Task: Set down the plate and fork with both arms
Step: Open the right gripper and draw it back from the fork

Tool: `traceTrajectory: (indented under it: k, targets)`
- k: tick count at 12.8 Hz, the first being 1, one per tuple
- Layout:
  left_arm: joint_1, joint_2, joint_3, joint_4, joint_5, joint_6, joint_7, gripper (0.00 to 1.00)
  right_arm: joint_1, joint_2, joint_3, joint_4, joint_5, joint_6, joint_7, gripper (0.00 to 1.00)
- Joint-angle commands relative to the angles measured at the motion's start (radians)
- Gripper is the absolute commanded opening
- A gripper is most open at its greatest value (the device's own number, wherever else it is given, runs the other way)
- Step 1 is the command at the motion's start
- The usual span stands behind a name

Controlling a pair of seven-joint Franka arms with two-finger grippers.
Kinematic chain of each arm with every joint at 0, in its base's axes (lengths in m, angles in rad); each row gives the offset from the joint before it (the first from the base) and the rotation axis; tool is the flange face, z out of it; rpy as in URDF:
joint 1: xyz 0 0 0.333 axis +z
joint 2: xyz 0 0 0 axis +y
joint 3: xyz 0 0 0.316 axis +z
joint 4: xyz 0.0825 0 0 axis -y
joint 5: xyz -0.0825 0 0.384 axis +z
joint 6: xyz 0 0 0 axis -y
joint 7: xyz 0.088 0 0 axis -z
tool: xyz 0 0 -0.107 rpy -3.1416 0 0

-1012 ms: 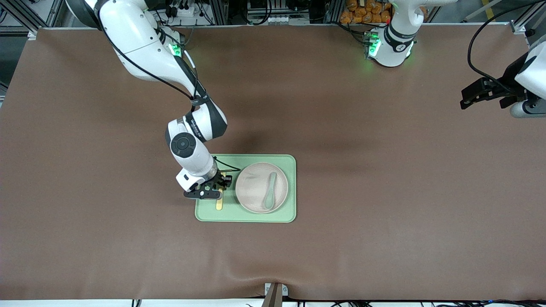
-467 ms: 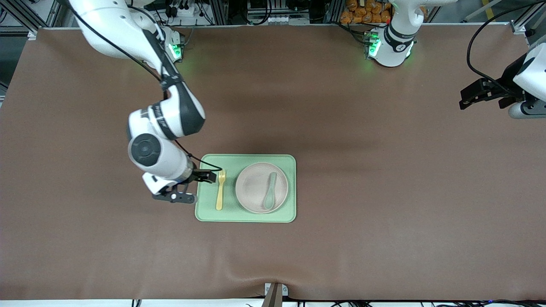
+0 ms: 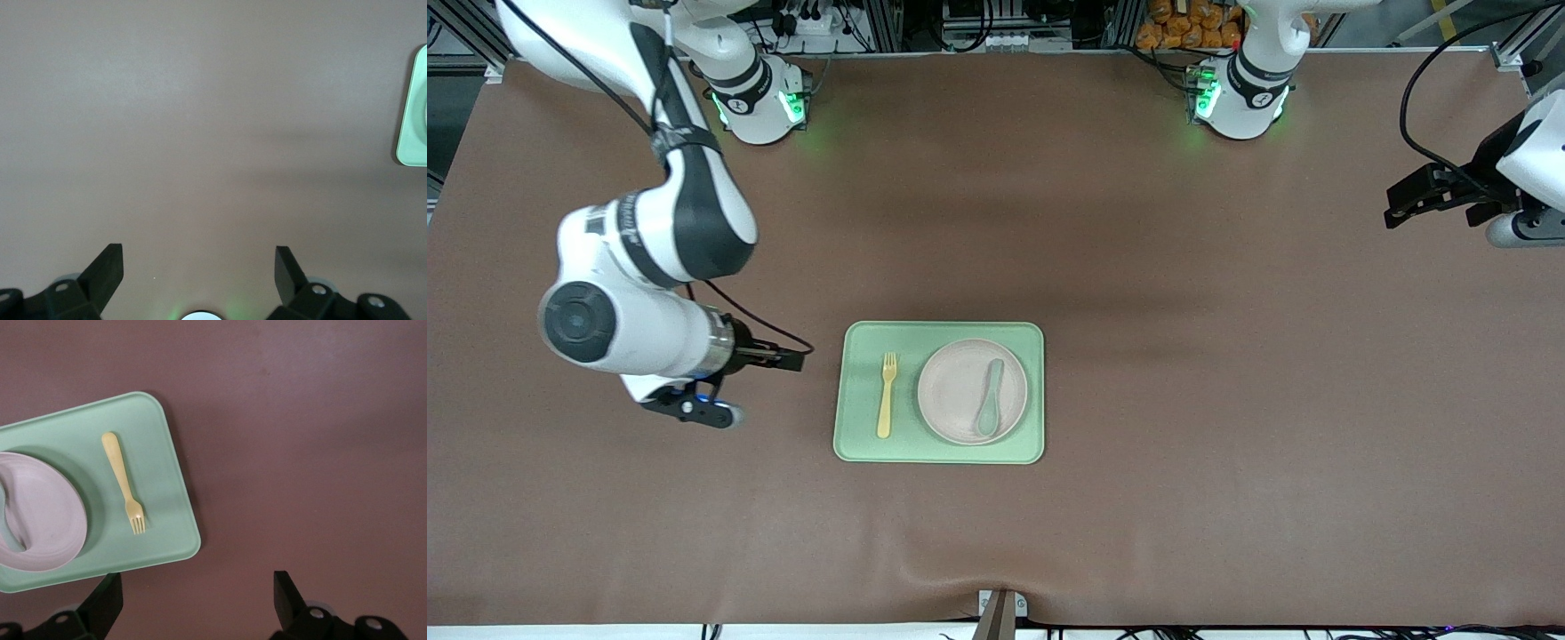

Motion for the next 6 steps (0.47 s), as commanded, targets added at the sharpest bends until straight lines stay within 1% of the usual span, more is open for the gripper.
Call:
traceTrajectory:
  k: [1, 6]
  targets:
    - [0.006, -0.011, -0.005, -0.003, 0.016, 0.002, 0.019, 1.0, -0.083, -0.05, 0.014, -0.009, 0.011, -0.066, -0.161, 1.0]
    - [0.012, -0.011, -0.005, -0.005, 0.014, 0.002, 0.017, 1.0, -0.167, -0.085, 0.014, -0.013, 0.004, -0.161, -0.357, 1.0]
